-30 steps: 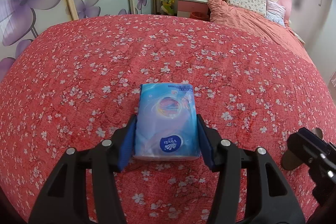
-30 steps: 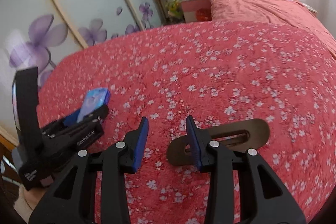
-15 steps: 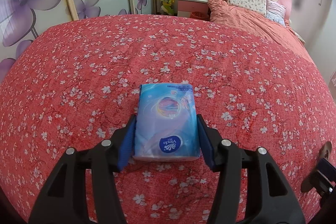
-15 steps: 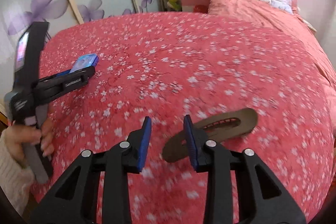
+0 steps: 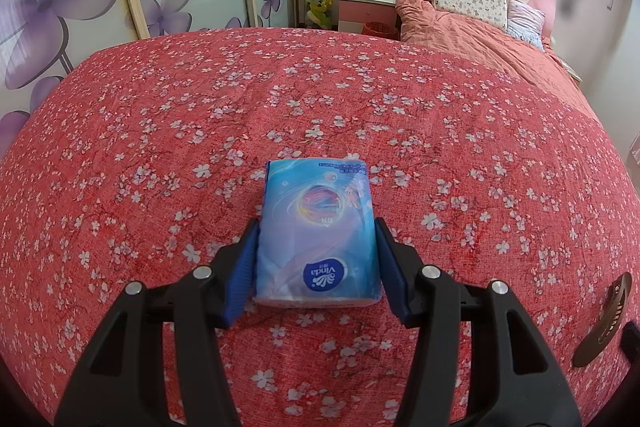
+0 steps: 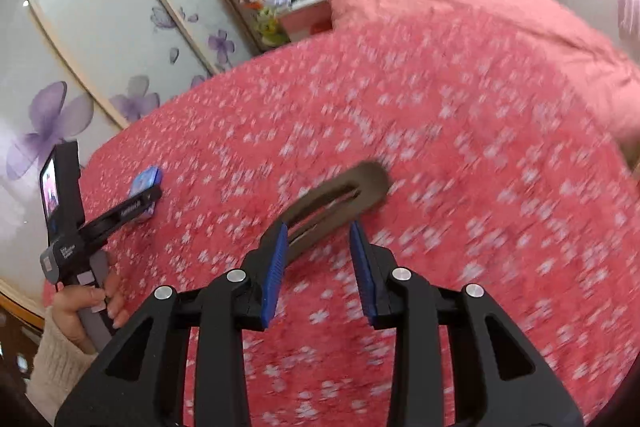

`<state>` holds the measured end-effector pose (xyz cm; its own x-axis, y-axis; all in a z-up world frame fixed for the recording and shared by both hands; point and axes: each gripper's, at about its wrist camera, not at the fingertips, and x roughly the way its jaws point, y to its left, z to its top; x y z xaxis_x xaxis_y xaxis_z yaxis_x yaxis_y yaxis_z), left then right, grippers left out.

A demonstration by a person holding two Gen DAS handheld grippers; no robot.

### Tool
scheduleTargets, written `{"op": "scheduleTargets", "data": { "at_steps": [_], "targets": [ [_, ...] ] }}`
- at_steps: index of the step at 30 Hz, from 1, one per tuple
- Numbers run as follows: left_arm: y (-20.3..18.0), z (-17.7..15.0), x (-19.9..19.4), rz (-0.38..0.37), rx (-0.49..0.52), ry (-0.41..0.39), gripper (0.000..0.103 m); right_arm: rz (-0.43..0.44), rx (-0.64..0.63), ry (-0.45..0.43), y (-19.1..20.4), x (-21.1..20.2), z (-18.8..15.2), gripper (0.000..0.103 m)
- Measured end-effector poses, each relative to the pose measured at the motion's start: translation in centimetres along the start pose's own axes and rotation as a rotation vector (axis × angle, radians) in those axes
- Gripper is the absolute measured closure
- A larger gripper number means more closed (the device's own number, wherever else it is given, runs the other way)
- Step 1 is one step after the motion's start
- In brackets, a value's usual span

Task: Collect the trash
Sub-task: 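Close the right tool on the brown hair clip while the left tool holds the tissue pack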

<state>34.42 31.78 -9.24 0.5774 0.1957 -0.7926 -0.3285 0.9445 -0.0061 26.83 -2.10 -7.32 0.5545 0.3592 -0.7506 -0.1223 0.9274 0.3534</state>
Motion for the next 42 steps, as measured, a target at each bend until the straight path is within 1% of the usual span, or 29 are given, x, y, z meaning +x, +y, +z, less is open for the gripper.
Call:
{"op": "scheduleTargets", "data": {
  "at_steps": [2, 4, 7, 9, 12, 14, 16, 18, 19, 21, 23, 26, 28, 29, 31, 32, 35, 37, 40, 42],
  "targets": [
    [0.0, 0.0, 0.0, 0.000, 0.000, 0.000, 0.049, -0.007, -0.004, 0.006, 0.7, 0.7, -0.2, 0.070],
    [0.0, 0.0, 0.0, 0.000, 0.000, 0.000, 0.049, -0.029, 0.000, -0.016, 1.1, 1.4, 0.0, 0.070],
    [0.0, 0.0, 0.0, 0.000, 0.000, 0.000, 0.049, -0.060, 0.041, -0.050, 0.2, 1.6, 0.8, 0.070],
    [0.0, 0.0, 0.0, 0.001, 0.000, 0.000, 0.049, -0.081, 0.038, -0.069, -0.2, 1.8, 1.4, 0.070],
    [0.0, 0.0, 0.0, 0.001, 0.000, 0.000, 0.049, -0.110, 0.035, -0.075, -0.7, 1.8, 1.9, 0.070],
    [0.0, 0.0, 0.0, 0.001, 0.000, 0.000, 0.049, -0.121, 0.073, -0.069, -1.6, 1.6, 1.8, 0.069],
    [0.0, 0.0, 0.0, 0.001, 0.000, 0.000, 0.049, -0.137, 0.108, -0.075, -2.2, 1.0, 1.5, 0.063],
    [-0.1, 0.0, 0.0, 0.003, 0.002, 0.001, 0.049, -0.130, 0.136, -0.081, -2.2, 0.8, 1.1, 0.048],
    [-0.2, 0.0, 0.0, 0.003, 0.002, 0.001, 0.049, -0.132, 0.144, -0.088, -2.0, 0.7, 1.0, 0.045],
    [-0.1, 0.1, 0.0, 0.003, 0.002, 0.001, 0.049, -0.135, 0.148, -0.098, -1.4, 0.7, 0.9, 0.032],
    [-0.1, 0.1, 0.0, 0.003, 0.002, 0.001, 0.049, -0.157, 0.143, -0.103, -0.4, 1.3, 0.9, 0.029],
    [-0.1, 0.1, 0.0, 0.003, 0.002, 0.001, 0.049, -0.243, 0.121, -0.089, 1.2, 2.8, 1.0, 0.029],
    [-0.1, 0.1, 0.0, 0.004, 0.002, 0.001, 0.049, -0.276, 0.098, -0.084, 1.6, 3.3, 0.9, 0.029],
    [-0.1, 0.0, 0.0, 0.003, 0.002, 0.001, 0.049, -0.299, 0.066, -0.081, 1.8, 3.5, 0.7, 0.030],
    [-0.1, 0.1, 0.0, 0.003, 0.002, 0.001, 0.049, -0.311, 0.016, -0.089, 1.7, 2.9, 0.5, 0.032],
    [-0.1, 0.1, 0.0, 0.003, 0.002, 0.001, 0.049, -0.343, -0.015, -0.102, 1.6, 2.3, 0.4, 0.033],
    [-0.2, 0.1, 0.0, 0.004, 0.002, 0.001, 0.049, -0.385, -0.036, -0.128, 0.5, 0.8, 0.2, 0.034],
    [-0.1, 0.1, 0.0, 0.004, 0.002, 0.001, 0.049, -0.364, -0.024, -0.121, -0.7, -0.1, 0.2, 0.034],
    [-0.2, 0.0, 0.0, 0.004, 0.002, 0.001, 0.049, -0.282, 0.012, -0.123, -2.0, -0.8, 0.0, 0.034],
    [-0.2, 0.1, 0.0, 0.004, 0.002, 0.001, 0.049, -0.253, 0.034, -0.126, -2.5, -0.8, -0.1, 0.034]
  ]
}}
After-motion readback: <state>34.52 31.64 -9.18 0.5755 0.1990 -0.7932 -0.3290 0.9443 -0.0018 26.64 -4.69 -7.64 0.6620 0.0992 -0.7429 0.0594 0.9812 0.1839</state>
